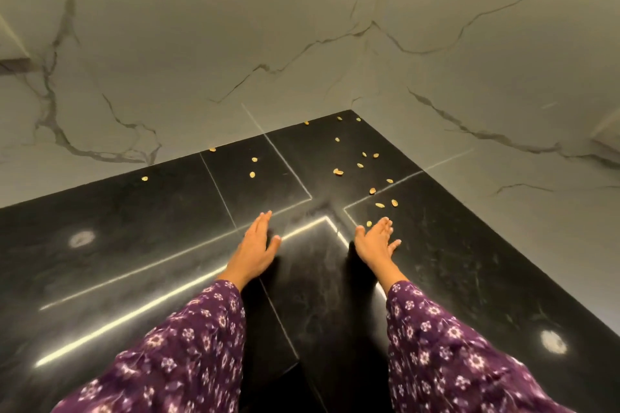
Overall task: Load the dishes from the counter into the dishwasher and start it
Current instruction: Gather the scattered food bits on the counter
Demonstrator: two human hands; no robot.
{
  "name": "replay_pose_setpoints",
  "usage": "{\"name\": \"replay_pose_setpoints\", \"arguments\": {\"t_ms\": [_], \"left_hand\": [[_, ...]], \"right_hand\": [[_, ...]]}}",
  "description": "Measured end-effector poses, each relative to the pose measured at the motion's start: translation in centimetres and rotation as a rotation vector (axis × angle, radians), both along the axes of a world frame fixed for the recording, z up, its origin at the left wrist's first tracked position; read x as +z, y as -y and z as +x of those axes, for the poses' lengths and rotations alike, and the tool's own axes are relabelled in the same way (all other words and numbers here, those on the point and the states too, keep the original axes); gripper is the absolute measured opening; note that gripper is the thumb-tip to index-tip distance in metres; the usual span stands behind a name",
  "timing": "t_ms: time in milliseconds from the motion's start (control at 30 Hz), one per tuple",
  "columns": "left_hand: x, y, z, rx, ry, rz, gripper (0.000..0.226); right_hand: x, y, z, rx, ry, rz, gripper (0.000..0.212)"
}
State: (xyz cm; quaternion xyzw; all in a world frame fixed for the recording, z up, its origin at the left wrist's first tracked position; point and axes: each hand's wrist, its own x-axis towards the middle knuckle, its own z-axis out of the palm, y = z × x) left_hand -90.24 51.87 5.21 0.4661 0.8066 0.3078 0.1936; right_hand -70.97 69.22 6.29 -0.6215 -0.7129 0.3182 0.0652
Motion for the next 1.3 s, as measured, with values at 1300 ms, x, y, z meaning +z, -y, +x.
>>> {"name": "replay_pose_setpoints", "arguments": {"t_ms": [1300], "left_hand": [[-1.5, -5.5, -7.2, 0.253, -0.063, 0.154, 0.048]], "right_hand": [[-1.7, -13.3, -8.9, 0.165, -0.349, 0.372, 0.048]]}}
